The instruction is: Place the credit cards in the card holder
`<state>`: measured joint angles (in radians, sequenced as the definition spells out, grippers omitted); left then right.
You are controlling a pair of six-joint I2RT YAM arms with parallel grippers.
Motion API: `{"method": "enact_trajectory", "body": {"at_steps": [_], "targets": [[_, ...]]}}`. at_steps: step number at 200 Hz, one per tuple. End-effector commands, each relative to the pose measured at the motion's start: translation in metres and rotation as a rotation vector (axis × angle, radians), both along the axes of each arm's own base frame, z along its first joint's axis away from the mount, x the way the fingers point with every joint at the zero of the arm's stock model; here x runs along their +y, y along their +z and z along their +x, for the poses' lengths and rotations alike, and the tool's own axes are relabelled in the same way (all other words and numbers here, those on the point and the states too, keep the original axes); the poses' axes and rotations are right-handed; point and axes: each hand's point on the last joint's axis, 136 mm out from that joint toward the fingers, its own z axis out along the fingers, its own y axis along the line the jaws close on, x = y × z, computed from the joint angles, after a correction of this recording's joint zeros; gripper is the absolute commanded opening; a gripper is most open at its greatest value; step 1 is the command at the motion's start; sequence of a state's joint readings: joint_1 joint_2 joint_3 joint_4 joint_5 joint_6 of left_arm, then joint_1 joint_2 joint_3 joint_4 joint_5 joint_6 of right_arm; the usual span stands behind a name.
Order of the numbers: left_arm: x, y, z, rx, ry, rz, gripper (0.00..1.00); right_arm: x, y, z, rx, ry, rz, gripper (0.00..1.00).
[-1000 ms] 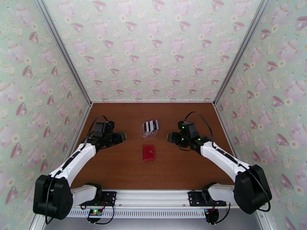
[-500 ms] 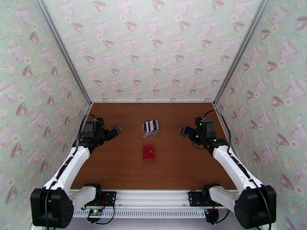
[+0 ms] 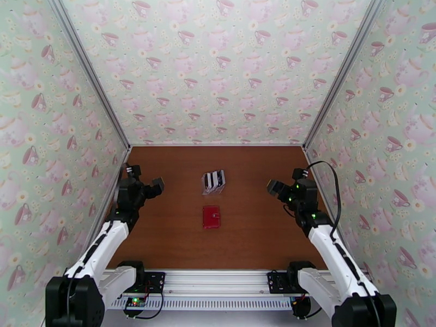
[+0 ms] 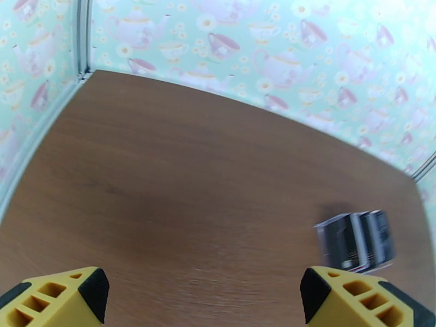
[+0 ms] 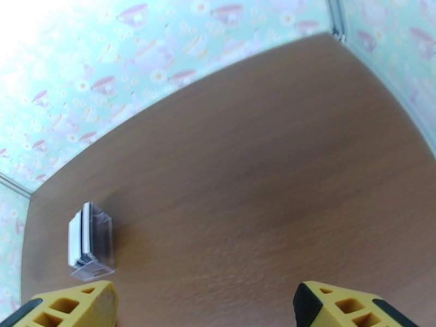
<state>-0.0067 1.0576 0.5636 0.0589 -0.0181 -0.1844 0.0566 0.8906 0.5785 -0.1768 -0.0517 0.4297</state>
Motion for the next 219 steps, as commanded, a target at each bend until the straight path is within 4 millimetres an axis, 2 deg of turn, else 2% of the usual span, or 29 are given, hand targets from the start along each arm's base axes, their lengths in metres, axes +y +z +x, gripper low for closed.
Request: {"method": "enact_trajectory", "body": {"at_steps": [1, 30, 58, 62, 96, 118, 149, 189, 196, 219], "targets": [[0.014, 0.016, 0.018, -0.12, 0.037, 0.104, 1.0, -0.014, 0.031, 0.005, -0.196, -0.046, -0.095, 0.94], [0.025, -0.006, 0.023, -0.123, 0.082, 0.17, 1.0, -0.023, 0.025, 0.008, -0.198, -0.065, -0.184, 0.96], [0.012, -0.017, 0.024, -0.17, -0.011, 0.197, 1.0, -0.02, 0.018, 0.015, -0.206, -0.037, -0.21, 0.96], [0.011, -0.02, 0.025, -0.17, -0.019, 0.195, 1.0, -0.021, 0.008, 0.019, -0.179, -0.035, -0.218, 0.96], [0.014, -0.042, 0.034, -0.149, -0.026, 0.173, 1.0, -0.026, -0.002, 0.029, -0.177, -0.03, -0.325, 0.95], [0.016, -0.051, 0.039, -0.148, -0.028, 0.17, 1.0, -0.028, -0.016, 0.039, -0.156, -0.02, -0.375, 0.95], [0.005, -0.055, 0.042, -0.163, -0.098, 0.167, 1.0, -0.022, -0.024, 0.052, -0.182, 0.014, -0.381, 0.95], [0.005, -0.06, 0.044, -0.146, -0.085, 0.186, 1.0, -0.023, -0.035, 0.067, -0.193, 0.018, -0.417, 0.94], [0.004, -0.066, 0.044, -0.132, -0.079, 0.205, 1.0, -0.022, -0.038, 0.068, -0.195, 0.02, -0.417, 0.94], [0.0, -0.067, 0.043, -0.159, -0.092, 0.217, 1.0, -0.021, -0.041, 0.071, -0.221, 0.028, -0.424, 0.93]]}}
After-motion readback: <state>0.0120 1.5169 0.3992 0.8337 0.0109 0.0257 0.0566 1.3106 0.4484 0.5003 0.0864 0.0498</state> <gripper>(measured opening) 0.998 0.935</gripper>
